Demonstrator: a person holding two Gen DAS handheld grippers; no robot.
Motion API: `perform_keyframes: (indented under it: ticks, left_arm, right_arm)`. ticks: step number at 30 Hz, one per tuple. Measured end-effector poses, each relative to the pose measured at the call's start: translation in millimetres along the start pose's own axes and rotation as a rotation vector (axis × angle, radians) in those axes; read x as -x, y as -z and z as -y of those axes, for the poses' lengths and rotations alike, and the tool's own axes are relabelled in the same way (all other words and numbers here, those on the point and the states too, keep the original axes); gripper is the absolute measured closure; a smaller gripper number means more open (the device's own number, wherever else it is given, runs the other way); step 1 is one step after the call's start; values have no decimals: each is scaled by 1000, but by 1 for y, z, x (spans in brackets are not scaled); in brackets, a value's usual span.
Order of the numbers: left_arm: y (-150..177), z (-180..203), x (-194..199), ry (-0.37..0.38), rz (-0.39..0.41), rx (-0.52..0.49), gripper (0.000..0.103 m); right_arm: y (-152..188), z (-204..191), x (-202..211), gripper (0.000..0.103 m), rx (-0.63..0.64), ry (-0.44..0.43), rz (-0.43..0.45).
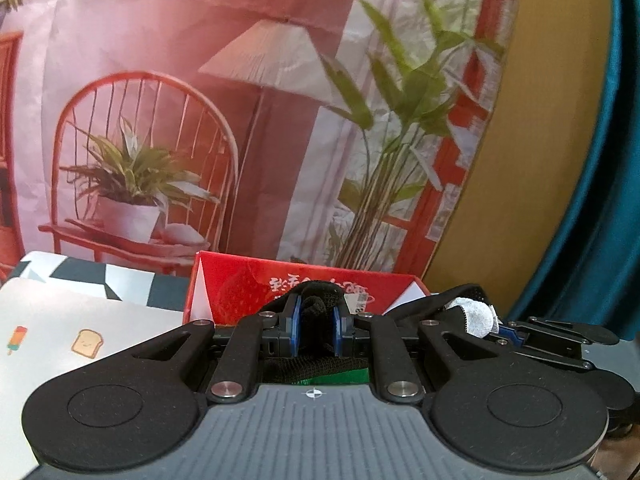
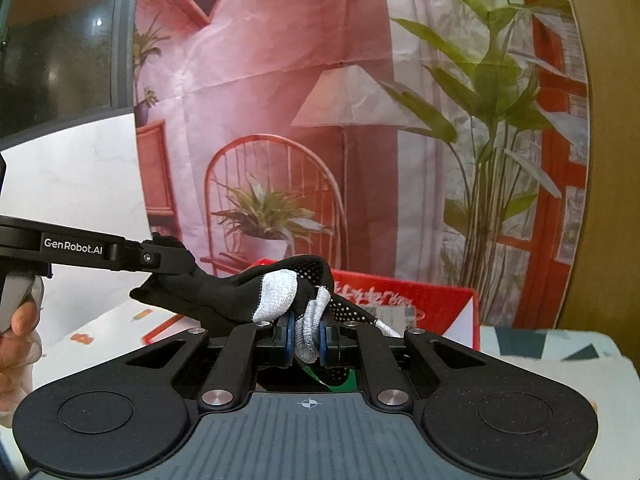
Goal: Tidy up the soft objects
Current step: 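Lift the glove with the right gripper and carry it over the red box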
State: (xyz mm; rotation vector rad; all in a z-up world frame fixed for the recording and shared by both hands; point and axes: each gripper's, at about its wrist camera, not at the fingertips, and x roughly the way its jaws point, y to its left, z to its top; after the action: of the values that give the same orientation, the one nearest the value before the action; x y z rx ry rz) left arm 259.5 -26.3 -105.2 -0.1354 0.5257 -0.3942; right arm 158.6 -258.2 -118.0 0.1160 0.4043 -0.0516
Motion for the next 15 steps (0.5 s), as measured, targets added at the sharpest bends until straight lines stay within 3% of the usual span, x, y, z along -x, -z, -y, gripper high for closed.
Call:
perform_keyframes:
  ticks: [5, 15]
  left_arm:
    - [-9, -8, -41, -16, -59, 2, 86]
    - [-9, -17, -100, -41, -157, 32, 85]
  right_arm:
    - [-13, 17, -39, 93, 4, 17, -63]
    - [-20, 48, -116, 93, -6, 47, -273]
